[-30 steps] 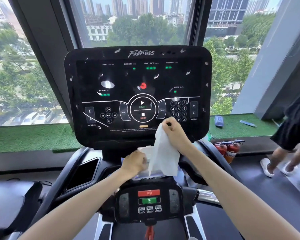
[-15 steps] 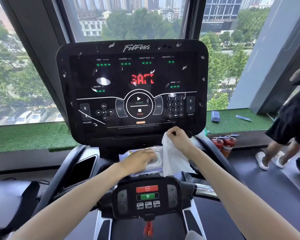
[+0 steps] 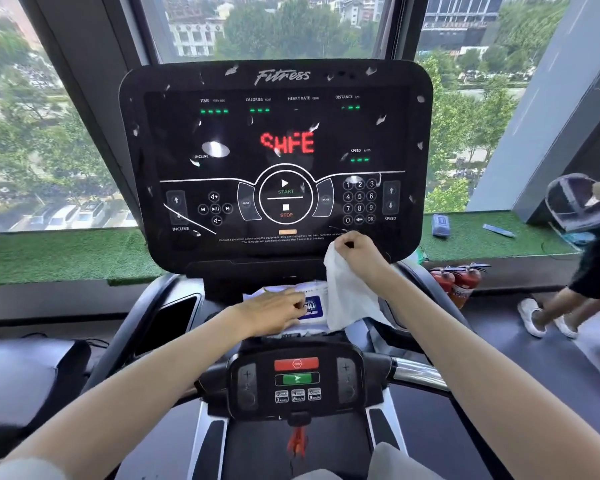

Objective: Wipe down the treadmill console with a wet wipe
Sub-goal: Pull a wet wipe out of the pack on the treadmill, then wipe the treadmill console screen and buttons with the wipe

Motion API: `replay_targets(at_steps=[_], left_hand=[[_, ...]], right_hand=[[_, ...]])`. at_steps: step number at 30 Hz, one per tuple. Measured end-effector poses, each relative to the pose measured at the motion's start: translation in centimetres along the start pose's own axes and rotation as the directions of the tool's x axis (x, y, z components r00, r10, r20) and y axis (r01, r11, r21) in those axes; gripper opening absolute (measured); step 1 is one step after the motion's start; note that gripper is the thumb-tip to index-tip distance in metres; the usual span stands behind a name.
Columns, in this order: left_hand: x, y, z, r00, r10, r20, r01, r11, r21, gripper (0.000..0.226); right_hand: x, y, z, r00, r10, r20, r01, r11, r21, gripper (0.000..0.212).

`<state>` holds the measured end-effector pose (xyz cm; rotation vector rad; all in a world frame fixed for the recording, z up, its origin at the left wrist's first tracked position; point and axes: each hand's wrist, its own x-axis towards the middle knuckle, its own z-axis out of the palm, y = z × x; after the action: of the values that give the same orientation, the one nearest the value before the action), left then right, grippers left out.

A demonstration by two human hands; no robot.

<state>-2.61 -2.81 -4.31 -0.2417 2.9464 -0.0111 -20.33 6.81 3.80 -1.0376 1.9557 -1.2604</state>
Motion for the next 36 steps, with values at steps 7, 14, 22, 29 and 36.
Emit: replay_targets(at_steps=[7, 14, 22, 29, 36], left_hand=[[-0.1, 1.4, -6.0, 0.917, -0.369, 0.152, 0.192, 0.075, -0.979, 0.061], [0.1, 1.8, -9.7, 0.888, -0.459, -0.019, -0.057, -0.069, -0.996, 0.042], [-0.4, 0.3, -12.3, 0.875, -0.483, 0.026, -0.245, -0.49, -0.837, 0.027], [-1.6, -0.5, -13.3, 0.87, -0.492, -0.032, -0.243, -0.371, -0.896, 0.048], [-4.0, -3.4, -15.6, 0.642, -0.743, -0.19, -0.687, -0.448, -0.572, 0.009]], right_hand=[[0.1, -1.9, -0.1, 0.997, -0.06, 0.038, 0.059, 0.998, 0.023, 0.013], [0.3, -5.0, -0.6, 0.978, -0.131, 0.161, 0.132, 0.991, 0.005, 0.01], [0.3, -4.4, -1.3, 0.908, -0.019, 0.418, -0.339, 0.553, 0.761, 0.077], [-0.5, -4.1, -0.6, 0.918, -0.098, 0.384, -0.125, 0.849, 0.514, 0.045], [0.0, -6.5, -1.1, 0.958, -0.164, 0.233, -0.003, 0.813, 0.582, 0.021]])
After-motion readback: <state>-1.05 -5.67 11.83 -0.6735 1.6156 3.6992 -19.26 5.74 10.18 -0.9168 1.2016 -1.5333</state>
